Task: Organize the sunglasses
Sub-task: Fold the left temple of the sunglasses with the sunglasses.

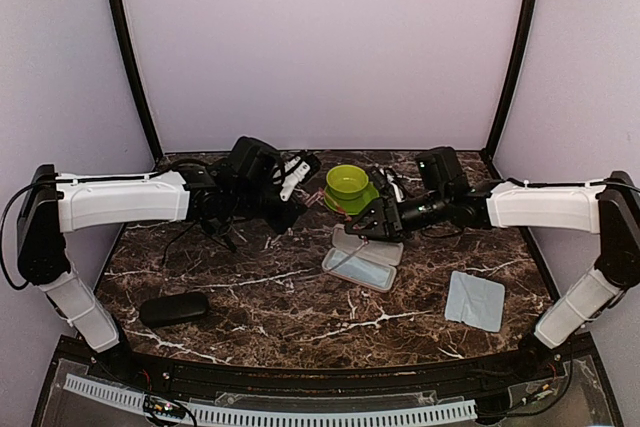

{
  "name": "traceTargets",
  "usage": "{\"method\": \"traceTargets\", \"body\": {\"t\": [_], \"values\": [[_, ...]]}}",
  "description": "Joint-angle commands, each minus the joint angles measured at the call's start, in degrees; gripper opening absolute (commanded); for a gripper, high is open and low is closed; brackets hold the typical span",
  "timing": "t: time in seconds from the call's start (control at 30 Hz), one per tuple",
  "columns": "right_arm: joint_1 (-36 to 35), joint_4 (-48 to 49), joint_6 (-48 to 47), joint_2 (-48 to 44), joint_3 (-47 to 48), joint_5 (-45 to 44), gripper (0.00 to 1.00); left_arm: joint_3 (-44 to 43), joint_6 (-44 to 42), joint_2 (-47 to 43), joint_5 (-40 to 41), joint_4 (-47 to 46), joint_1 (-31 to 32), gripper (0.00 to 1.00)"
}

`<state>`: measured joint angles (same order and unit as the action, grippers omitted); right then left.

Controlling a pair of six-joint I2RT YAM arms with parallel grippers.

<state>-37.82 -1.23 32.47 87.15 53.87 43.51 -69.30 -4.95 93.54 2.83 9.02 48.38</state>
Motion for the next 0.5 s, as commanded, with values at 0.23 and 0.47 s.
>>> {"method": "traceTargets", "body": {"t": [0.23,0.47], "values": [[0.56,6.55,2.30,1.61,-1.67,4.05,0.68,0.52,-0.32,-2.47,-1.44,-2.06,0.40,0.00],[0.90,7.49,2.85,1.87,-1.99,4.46,0.58,0.57,-0.31,-2.21,-1.91,-2.24,0.49,0.00]]}}
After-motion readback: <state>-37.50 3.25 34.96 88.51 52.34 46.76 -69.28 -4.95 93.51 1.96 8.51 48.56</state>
